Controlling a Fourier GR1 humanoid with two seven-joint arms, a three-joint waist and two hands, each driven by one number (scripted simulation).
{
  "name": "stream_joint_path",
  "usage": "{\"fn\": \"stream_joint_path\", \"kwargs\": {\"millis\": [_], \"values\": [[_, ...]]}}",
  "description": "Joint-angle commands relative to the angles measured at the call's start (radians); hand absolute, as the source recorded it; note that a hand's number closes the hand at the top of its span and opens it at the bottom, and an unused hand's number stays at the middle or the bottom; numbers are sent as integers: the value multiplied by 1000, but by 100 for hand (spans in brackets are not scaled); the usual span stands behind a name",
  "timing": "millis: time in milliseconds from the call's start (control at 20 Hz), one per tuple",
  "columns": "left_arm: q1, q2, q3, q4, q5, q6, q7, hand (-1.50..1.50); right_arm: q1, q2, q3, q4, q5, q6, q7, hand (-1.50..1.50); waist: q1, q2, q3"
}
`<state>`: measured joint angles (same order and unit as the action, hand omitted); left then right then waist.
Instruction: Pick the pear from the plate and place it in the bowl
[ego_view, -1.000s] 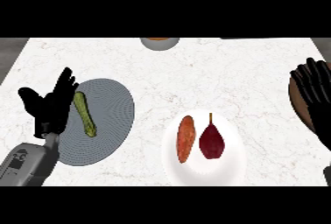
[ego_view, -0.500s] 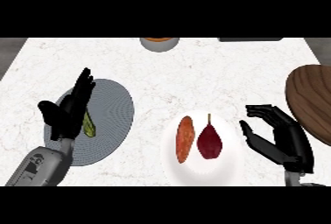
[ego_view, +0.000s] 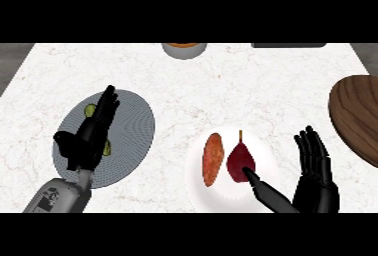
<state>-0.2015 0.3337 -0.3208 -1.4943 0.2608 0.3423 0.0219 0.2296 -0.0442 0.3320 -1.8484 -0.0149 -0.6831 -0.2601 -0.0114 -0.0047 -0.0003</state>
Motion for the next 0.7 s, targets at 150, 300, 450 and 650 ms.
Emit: {"fn": "stream_joint_path", "kwargs": {"millis": [150, 300, 450, 650], "values": [[0, -28, 11, 45, -32, -18, -38, 0, 34, -129, 53, -214, 286, -129, 437, -150, 5, 6, -3], [18, -34, 8, 0, -32, -14, -4, 0, 32, -206, 27, -309, 329, -45, 645, -150, 7, 4, -2], [-23, -53, 35, 81, -17, -52, -49, 0, -83, -206, 0, -269, 307, 30, 811, -150, 11, 9, -2], [13, -16, 29, -32, -29, -51, 22, 0, -142, -260, -31, -234, 265, 134, 967, -150, 25, 5, -1]]}}
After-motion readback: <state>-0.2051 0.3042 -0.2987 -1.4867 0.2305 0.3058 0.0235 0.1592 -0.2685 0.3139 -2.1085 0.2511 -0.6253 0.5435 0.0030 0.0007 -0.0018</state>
